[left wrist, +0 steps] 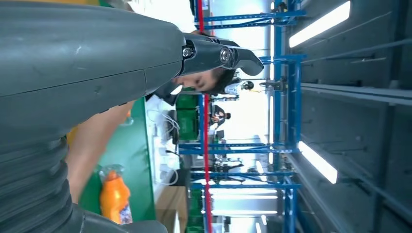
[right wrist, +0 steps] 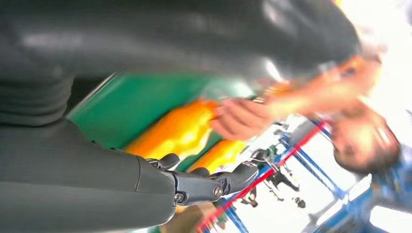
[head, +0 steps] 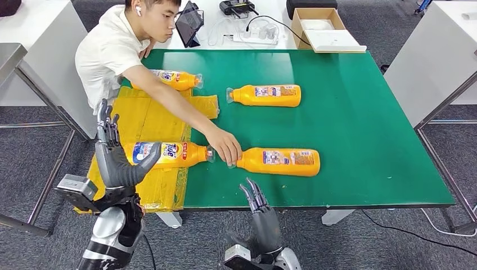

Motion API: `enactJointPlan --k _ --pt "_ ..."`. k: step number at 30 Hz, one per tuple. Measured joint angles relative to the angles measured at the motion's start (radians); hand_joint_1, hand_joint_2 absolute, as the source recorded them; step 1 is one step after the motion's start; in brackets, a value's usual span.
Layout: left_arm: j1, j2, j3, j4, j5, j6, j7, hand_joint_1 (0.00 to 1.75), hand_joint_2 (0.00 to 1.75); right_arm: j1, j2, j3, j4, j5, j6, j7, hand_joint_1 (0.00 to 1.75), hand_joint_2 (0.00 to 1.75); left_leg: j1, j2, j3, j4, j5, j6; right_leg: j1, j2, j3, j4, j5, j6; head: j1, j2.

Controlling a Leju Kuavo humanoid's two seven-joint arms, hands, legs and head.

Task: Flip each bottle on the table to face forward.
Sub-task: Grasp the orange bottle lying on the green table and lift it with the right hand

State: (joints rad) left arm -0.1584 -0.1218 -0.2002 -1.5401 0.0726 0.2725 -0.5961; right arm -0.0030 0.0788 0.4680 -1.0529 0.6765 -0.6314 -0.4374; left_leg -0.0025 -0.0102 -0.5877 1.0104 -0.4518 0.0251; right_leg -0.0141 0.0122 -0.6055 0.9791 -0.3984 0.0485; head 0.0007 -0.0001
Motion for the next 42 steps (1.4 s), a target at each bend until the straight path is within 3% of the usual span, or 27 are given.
enactJointPlan --k 3,5,7,16,31,42 --pt "0.028 -0.001 -0.012 -0.048 -0.01 -0.023 0.004 0.0 1.75 -0.021 -0.046 -0.064 -0.001 0.411 -0.004 0.212 0.0 1.75 -0.001 0.0 0.0 0.0 0.0 0.0 0.0 0.0 0.0 0.0 0.0 0.0 0.0 0.0" --pt "0.04 -0.002 -0.023 -0.07 -0.016 -0.037 0.009 0.0 1.75 -0.046 -0.074 -0.102 0.007 0.542 -0.002 0.301 0.0 1.75 -0.001 0.0 0.0 0.0 0.0 0.0 -0.001 0.0 0.0 0.0 0.0 0.0 0.0 0.0" --pt "0.047 -0.006 -0.036 -0.083 -0.02 -0.048 0.012 0.0 1.75 -0.077 -0.098 -0.13 0.019 0.586 0.0 0.36 0.0 1.75 -0.002 0.0 0.0 0.0 0.0 0.0 -0.002 0.0 0.0 0.0 0.0 0.0 0.0 0.0" --pt "0.051 -0.02 -0.063 -0.093 -0.032 -0.049 0.019 0.0 1.75 -0.175 -0.155 -0.187 0.092 0.639 0.02 0.437 0.0 1.75 -0.002 0.0 0.0 0.0 0.0 0.0 -0.001 0.0 0.0 0.0 0.0 0.001 0.0 0.0" --pt "0.05 -0.026 -0.078 -0.093 -0.049 -0.042 0.023 0.0 1.75 -0.25 -0.163 -0.189 0.177 0.643 0.025 0.468 0.0 1.75 -0.002 0.0 0.0 0.0 0.0 0.0 -0.002 0.0 0.0 0.0 0.0 0.001 0.0 0.0" --pt "0.024 -0.026 -0.101 -0.071 -0.026 -0.077 0.076 0.0 1.75 -0.398 -0.165 -0.236 0.39 0.595 0.146 0.547 0.0 1.75 -0.002 0.0 0.004 0.0 0.0 0.0 -0.001 0.0 0.003 0.0 0.0 0.001 0.0 0.0"
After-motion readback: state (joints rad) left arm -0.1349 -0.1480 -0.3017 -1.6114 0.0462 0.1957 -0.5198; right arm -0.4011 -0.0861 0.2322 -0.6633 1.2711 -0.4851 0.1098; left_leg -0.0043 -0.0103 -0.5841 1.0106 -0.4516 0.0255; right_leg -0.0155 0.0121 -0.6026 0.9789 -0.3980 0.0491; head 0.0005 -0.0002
